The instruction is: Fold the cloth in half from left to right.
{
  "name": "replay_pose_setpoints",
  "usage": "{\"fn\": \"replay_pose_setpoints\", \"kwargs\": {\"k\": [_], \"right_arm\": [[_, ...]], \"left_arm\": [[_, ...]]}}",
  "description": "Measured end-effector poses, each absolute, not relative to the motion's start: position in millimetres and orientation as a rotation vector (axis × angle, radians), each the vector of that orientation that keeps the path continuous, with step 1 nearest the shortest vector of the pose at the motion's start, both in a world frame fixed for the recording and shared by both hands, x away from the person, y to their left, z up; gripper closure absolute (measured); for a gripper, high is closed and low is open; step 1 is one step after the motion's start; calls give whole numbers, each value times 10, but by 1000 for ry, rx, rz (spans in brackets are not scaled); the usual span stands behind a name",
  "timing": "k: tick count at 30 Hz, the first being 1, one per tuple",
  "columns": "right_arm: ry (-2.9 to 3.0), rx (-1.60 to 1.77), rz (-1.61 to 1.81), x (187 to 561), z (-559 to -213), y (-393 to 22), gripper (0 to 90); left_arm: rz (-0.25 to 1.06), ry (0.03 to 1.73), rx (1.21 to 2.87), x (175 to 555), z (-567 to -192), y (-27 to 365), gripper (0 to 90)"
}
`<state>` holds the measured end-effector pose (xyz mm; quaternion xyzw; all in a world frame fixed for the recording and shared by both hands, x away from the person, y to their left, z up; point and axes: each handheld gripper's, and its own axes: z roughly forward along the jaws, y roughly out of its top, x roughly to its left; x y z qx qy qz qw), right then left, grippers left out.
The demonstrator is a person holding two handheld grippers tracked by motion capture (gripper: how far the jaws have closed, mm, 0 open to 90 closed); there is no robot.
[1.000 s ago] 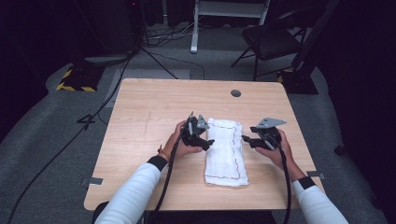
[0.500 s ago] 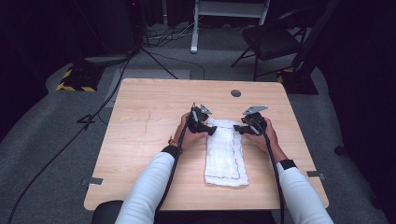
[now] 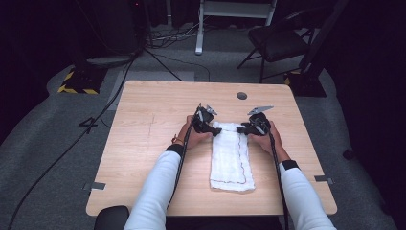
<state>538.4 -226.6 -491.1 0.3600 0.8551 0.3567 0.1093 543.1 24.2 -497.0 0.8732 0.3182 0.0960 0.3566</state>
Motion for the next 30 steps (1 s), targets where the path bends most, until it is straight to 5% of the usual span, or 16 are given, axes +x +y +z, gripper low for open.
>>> {"fn": "replay_pose_setpoints", "kwargs": {"k": [8, 15, 30], "right_arm": [[2569, 1034, 981, 5389, -4853, -2173, 819], [2526, 988, 934, 5370, -4838, -2106, 849], [2356, 932, 1031, 5370, -4537, -2001, 859]], "left_arm": [[182, 740, 2288, 5433, -4930, 228, 571], [222, 700, 2297, 5428, -4908, 227, 756], [445, 724, 2260, 5506, -4568, 278, 815]]}}
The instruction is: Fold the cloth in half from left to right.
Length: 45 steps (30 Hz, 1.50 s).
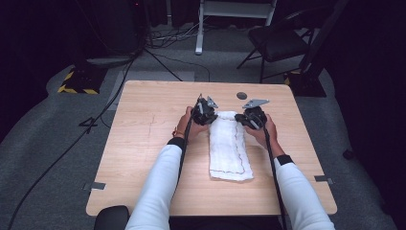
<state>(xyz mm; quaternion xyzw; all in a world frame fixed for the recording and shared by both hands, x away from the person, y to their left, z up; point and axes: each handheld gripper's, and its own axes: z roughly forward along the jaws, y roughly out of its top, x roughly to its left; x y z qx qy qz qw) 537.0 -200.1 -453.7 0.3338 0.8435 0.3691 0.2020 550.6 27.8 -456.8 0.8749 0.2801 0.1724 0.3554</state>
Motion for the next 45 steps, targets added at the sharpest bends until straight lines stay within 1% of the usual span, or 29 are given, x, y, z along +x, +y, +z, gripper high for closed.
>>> {"fn": "replay_pose_setpoints", "kwargs": {"k": [5, 15, 20, 26, 35, 45], "right_arm": [[2306, 885, 1065, 5364, -4405, -2007, 861], [2294, 843, 1118, 5274, -4284, -2045, 862], [2309, 819, 1135, 5178, -4249, -2107, 862], [2344, 766, 1149, 5002, -4251, -2146, 862], [2385, 721, 1183, 4797, -4299, -2199, 862], [2454, 642, 1204, 4492, -4319, -2290, 861]], "left_arm": [[460, 717, 2237, 5522, -4436, 298, 816], [413, 695, 2169, 5445, -4320, 366, 816], [398, 629, 2153, 5320, -4272, 378, 815], [333, 515, 2150, 5116, -4287, 422, 813], [317, 461, 2170, 4942, -4324, 479, 808], [253, 346, 2209, 4595, -4358, 526, 802]]}}
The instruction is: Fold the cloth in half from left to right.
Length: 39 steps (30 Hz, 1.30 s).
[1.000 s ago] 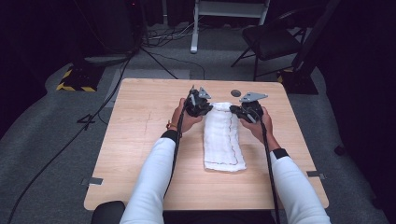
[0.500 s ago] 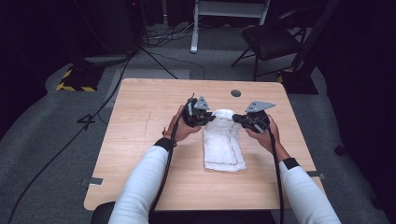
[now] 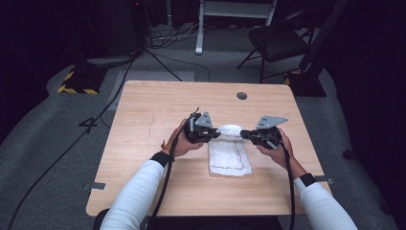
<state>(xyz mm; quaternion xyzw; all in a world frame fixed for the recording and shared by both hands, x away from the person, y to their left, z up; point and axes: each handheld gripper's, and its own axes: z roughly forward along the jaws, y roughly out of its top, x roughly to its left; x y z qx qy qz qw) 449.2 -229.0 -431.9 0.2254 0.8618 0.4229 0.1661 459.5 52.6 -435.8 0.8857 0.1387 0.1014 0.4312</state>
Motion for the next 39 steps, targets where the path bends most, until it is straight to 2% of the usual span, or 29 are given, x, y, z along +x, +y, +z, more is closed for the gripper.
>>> {"fn": "replay_pose_setpoints", "kwargs": {"k": [12, 24, 35, 39], "right_arm": [[2554, 586, 1213, 4164, -4444, -2360, 857], [2651, 543, 1138, 3888, -4669, -2387, 853], [2694, 537, 1080, 3774, -4812, -2402, 862], [2693, 559, 1087, 3746, -4883, -2432, 860]], "left_arm": [[191, 238, 2281, 4227, -4469, 488, 808], [143, 202, 2363, 3972, -4682, 495, 798], [138, 193, 2395, 3852, -4807, 485, 756], [154, 201, 2391, 3790, -4870, 473, 697]]}}
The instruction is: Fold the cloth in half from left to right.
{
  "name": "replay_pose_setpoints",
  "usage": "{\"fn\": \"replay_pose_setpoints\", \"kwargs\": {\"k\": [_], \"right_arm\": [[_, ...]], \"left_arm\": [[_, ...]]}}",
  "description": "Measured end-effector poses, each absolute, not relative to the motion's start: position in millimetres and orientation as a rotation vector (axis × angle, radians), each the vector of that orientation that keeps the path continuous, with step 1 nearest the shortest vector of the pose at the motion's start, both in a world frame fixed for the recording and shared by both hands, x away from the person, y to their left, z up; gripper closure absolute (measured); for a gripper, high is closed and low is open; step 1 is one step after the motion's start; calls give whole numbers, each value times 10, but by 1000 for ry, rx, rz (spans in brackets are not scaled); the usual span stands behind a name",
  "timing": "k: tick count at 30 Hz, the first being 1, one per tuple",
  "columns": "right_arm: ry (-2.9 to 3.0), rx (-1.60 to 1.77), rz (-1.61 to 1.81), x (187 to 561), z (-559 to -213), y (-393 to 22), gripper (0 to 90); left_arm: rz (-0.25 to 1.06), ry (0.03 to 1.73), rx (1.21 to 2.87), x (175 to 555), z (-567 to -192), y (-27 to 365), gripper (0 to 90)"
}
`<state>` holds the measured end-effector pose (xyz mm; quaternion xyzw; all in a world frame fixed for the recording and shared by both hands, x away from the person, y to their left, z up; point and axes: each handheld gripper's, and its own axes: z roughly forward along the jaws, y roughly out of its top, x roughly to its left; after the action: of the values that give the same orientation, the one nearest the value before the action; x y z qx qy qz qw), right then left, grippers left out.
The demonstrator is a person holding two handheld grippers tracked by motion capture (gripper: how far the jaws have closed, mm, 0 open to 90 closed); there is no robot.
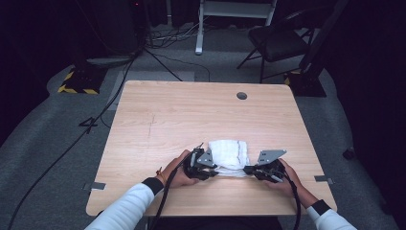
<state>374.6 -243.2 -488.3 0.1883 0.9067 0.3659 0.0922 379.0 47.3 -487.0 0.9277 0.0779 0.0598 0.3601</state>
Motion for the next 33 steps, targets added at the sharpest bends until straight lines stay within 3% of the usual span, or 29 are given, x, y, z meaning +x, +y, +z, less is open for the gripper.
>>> {"fn": "replay_pose_setpoints", "kwargs": {"k": [15, 30, 33], "right_arm": [[2673, 561, 1084, 3685, -4874, -2475, 816], [2595, 625, 1147, 3672, -4746, -2588, 609], [2585, 635, 1160, 3672, -4728, -2597, 587]], "left_arm": [[155, 223, 2358, 3742, -4779, 563, 645], [174, 351, 2319, 3642, -4667, 868, 356], [192, 385, 2317, 3617, -4682, 970, 331]]}}
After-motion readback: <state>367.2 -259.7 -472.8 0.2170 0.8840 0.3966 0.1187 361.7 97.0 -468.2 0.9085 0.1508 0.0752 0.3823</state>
